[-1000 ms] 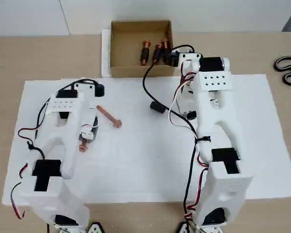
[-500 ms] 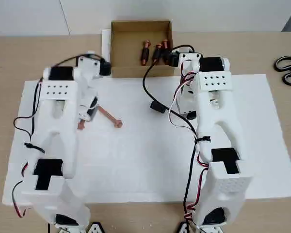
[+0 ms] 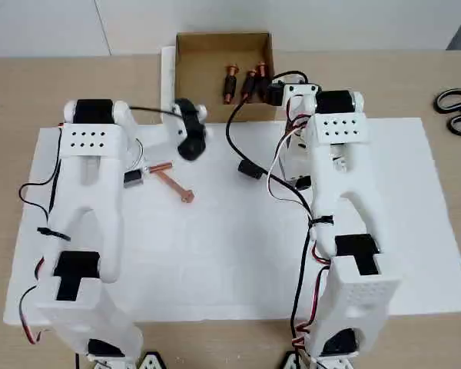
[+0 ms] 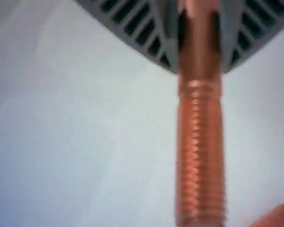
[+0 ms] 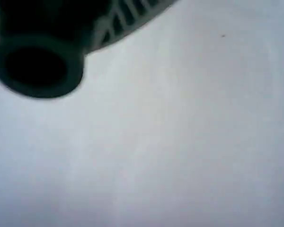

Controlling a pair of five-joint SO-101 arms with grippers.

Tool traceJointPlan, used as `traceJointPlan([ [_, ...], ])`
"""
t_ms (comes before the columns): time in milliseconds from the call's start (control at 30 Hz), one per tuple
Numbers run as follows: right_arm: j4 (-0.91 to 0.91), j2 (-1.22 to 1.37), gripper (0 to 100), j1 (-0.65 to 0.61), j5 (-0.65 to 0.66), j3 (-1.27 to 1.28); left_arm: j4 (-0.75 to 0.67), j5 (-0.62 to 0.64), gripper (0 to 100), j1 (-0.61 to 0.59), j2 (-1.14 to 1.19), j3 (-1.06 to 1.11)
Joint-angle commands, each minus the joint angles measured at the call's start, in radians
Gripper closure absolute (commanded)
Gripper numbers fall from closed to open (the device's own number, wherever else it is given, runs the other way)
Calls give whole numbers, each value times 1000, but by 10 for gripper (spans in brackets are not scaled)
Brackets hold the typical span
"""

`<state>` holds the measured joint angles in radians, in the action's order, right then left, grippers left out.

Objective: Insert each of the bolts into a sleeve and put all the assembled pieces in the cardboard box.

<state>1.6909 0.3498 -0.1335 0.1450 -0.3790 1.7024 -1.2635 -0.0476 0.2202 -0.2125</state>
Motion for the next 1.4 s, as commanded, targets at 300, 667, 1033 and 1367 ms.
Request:
traceJointPlan([
  [300,12,-71,995,4,5,2,-221,-241,995,5,-17,234],
  [667,12,-70,995,1,5,2,-258,-235,928,6,-11,251],
  [1033,13,-70,995,-1,5,2,-255,-49,928,-2,26,134],
  [1367,13,-71,995,-1,5,2,11,588,927,5,26,-278],
])
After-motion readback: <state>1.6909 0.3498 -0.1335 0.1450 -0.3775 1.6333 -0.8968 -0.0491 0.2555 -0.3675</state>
